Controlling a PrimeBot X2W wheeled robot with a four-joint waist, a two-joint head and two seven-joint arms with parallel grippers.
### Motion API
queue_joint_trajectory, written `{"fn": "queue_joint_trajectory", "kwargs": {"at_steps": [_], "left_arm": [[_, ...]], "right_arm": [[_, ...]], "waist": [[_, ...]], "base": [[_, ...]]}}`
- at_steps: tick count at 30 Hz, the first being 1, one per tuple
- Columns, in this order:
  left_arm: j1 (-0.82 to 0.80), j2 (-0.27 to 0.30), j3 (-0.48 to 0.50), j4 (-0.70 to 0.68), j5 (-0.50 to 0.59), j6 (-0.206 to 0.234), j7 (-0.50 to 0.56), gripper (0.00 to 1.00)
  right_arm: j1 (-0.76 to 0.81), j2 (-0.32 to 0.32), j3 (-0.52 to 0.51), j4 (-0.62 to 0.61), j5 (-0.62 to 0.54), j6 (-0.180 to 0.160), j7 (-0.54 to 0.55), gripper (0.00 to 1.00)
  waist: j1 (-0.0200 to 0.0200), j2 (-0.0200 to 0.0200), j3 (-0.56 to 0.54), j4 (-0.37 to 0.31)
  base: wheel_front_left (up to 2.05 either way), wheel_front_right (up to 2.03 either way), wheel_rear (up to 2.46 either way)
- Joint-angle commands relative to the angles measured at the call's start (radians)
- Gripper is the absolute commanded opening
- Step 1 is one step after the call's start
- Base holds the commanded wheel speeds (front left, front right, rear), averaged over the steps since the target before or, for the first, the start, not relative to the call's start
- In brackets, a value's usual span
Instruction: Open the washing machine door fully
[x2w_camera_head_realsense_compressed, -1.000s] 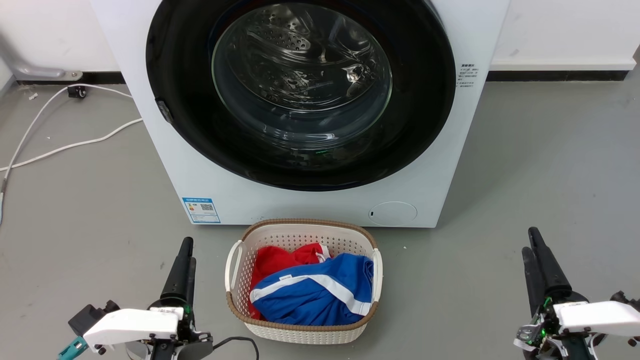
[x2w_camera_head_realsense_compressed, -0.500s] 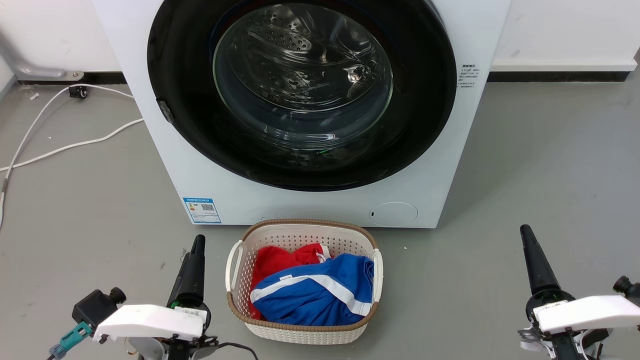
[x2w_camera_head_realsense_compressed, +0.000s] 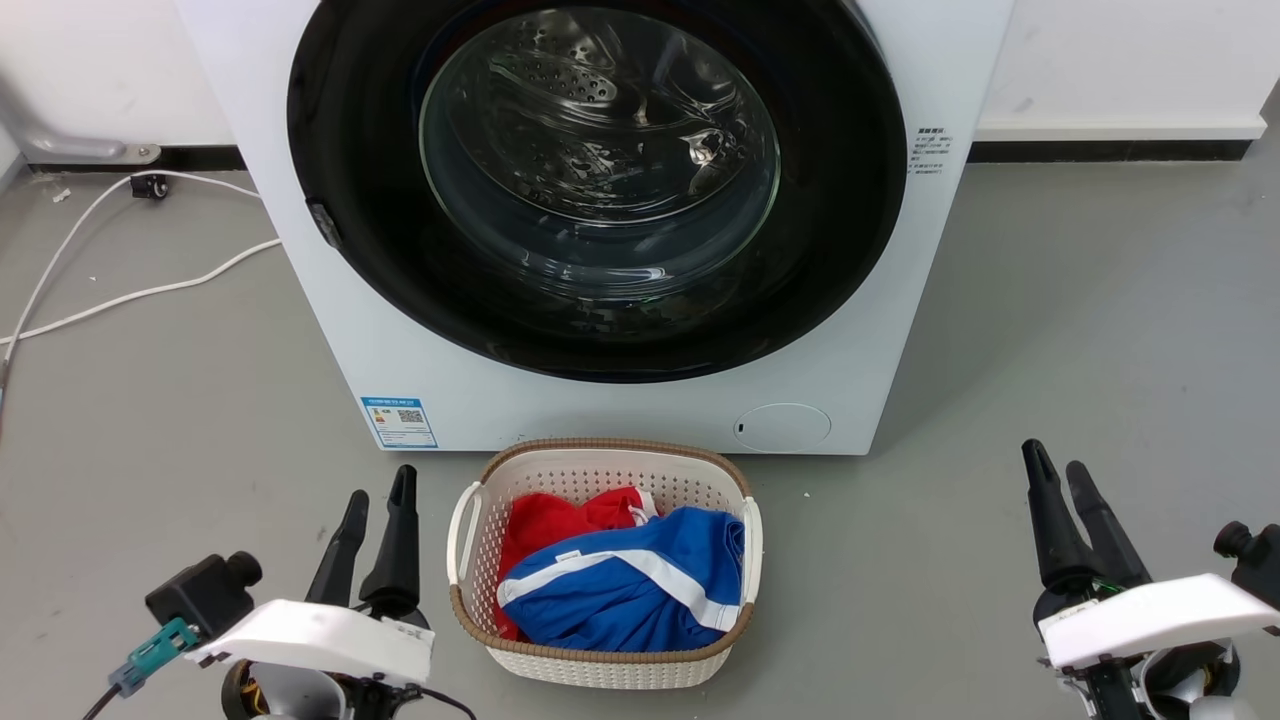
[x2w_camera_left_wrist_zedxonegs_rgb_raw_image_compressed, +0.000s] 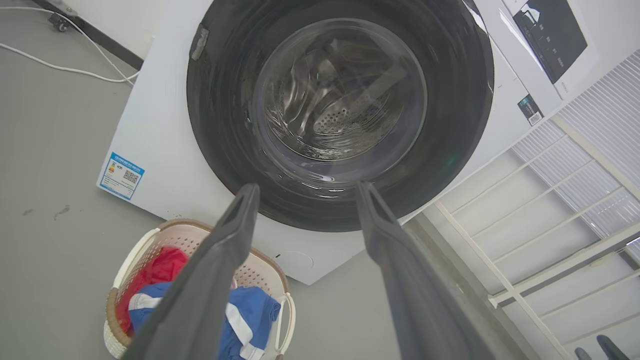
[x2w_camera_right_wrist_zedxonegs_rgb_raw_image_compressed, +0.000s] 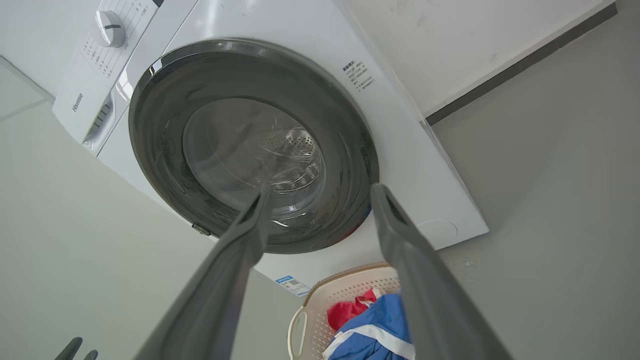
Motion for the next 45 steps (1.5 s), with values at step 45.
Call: {"fn": "queue_joint_trajectory", "kwargs": {"at_steps": [45], "left_arm": [[-0.054,0.070,-0.122,0.060,0.540,0.043,-0.122,1.00]], "right_arm": [[0.059,0.002,0.000,-0.097,-0.556,0.002,0.003,1.00]], "waist": [[0.0000,0.0000,-0.012,-0.019]], "base": [[0.00,0.00,0.00]]}}
